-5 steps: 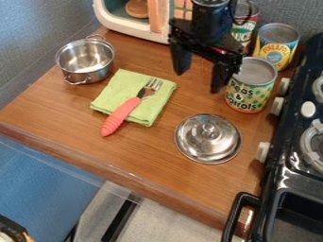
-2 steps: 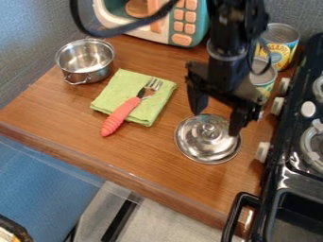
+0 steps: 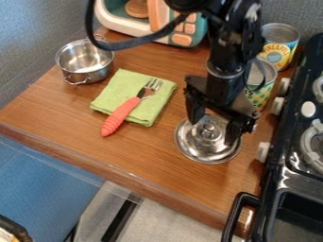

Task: Put the silver object over the silver pot

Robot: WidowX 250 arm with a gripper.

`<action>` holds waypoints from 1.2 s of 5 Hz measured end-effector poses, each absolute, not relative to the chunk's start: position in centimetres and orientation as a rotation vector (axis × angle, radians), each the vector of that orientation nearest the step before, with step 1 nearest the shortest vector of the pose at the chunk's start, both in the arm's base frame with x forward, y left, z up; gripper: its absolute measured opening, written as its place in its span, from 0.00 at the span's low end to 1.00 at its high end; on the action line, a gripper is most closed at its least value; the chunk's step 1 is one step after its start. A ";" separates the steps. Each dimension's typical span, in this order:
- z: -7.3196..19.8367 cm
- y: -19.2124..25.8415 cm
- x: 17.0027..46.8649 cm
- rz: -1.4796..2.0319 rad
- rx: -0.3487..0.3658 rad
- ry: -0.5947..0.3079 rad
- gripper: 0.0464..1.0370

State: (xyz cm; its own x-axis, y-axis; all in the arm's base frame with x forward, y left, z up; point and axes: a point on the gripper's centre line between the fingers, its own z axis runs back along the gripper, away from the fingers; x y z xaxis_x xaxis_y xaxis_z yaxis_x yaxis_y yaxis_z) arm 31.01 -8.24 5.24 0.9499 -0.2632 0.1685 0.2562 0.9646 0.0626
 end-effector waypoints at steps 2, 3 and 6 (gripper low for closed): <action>3.9 -7.5 31.4 -0.234 0.027 -0.145 0.91; 4.0 -7.4 31.6 -0.220 0.021 -0.147 0.66; 5.0 -6.6 31.6 -0.202 -0.006 -0.115 0.24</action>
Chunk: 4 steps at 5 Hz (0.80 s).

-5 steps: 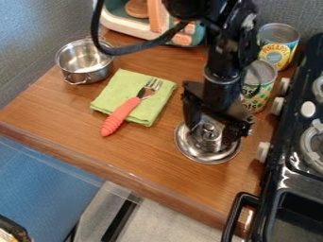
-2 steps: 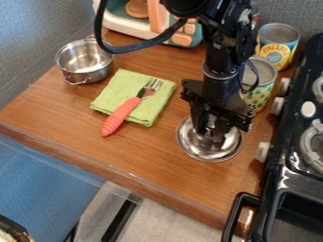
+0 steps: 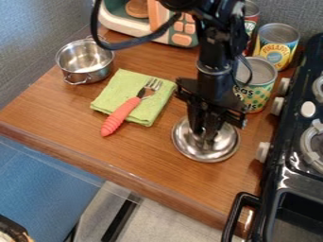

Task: Put the silver object over the silver pot

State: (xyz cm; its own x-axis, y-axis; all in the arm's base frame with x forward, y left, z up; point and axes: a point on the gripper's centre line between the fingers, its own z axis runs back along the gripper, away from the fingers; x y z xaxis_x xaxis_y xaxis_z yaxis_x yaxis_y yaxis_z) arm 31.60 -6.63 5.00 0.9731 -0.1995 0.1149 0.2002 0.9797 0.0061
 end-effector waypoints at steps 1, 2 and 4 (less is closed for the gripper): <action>8.5 -5.2 32.8 -0.170 -0.002 -0.180 0.24; 10.5 -2.5 33.5 -0.102 0.007 -0.195 0.24; 12.5 6.3 34.6 0.078 0.040 -0.247 0.24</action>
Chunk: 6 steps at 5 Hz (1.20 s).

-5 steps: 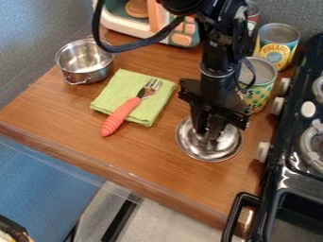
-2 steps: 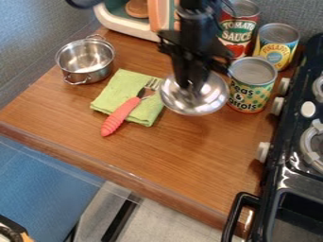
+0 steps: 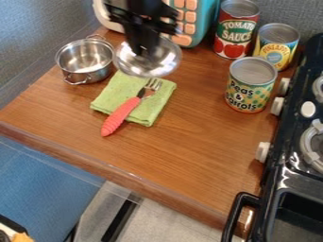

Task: Put the silver object over the silver pot

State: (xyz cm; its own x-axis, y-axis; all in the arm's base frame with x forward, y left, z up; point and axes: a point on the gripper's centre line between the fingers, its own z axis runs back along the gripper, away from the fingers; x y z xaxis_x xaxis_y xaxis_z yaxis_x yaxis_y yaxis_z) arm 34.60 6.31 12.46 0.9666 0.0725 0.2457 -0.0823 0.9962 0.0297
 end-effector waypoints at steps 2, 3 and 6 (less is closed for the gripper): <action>11.5 14.9 34.5 0.246 0.070 -0.222 0.24; 11.5 17.3 34.4 0.286 0.091 -0.220 0.24; 8.3 19.3 35.0 0.324 0.085 -0.147 0.24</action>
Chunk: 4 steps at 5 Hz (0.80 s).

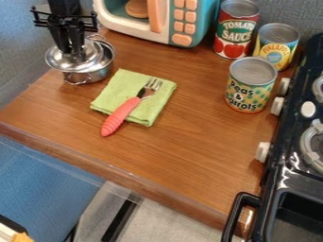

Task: Put the silver object over the silver pot

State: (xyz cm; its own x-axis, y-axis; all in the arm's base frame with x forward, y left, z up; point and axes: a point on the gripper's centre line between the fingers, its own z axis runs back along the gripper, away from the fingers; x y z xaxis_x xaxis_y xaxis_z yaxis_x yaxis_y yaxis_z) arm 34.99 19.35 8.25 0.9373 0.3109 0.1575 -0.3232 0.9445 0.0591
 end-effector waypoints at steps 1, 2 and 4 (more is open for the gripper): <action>7.7 19.1 35.8 0.317 0.088 -0.140 0.24; 7.7 19.2 36.1 0.316 0.094 -0.142 0.24; 7.2 18.7 36.3 0.304 0.091 -0.130 0.28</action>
State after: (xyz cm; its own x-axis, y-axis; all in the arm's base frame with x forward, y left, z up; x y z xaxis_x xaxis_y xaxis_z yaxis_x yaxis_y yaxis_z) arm 36.28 18.74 7.25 0.9460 0.2918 0.1412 -0.3035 0.9503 0.0694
